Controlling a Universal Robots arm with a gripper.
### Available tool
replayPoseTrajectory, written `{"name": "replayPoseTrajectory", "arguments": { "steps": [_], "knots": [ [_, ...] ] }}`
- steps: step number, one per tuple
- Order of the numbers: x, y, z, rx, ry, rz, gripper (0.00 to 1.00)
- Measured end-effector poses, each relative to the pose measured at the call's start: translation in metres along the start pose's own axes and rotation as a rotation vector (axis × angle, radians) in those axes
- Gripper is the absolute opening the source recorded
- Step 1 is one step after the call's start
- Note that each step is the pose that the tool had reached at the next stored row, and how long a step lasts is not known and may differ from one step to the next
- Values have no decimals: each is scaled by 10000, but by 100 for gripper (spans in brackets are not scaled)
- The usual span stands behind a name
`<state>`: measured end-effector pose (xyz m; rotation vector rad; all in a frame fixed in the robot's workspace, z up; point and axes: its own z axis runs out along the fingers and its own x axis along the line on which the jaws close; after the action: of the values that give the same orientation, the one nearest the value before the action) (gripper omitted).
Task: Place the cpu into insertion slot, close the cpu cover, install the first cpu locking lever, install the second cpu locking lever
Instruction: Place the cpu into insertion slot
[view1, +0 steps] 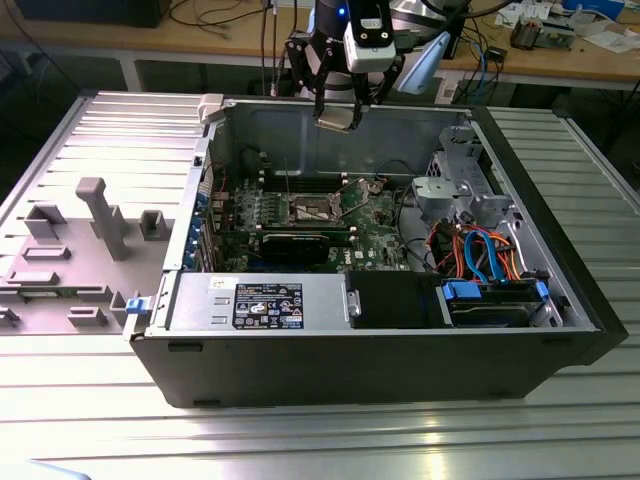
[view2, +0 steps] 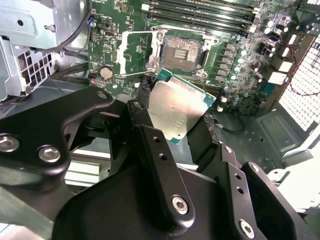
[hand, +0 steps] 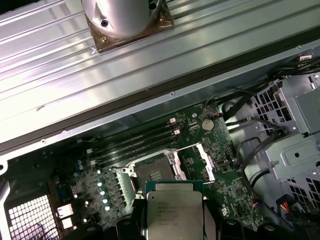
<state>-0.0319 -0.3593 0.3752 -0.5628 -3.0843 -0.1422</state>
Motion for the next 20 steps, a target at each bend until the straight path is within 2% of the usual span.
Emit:
{"name": "replayPoseTrajectory", "arguments": {
  "steps": [7,20],
  "knots": [
    [0,0,5,-15,-68,760,54],
    [0,0,5,-16,-70,782,54]
  ]
}}
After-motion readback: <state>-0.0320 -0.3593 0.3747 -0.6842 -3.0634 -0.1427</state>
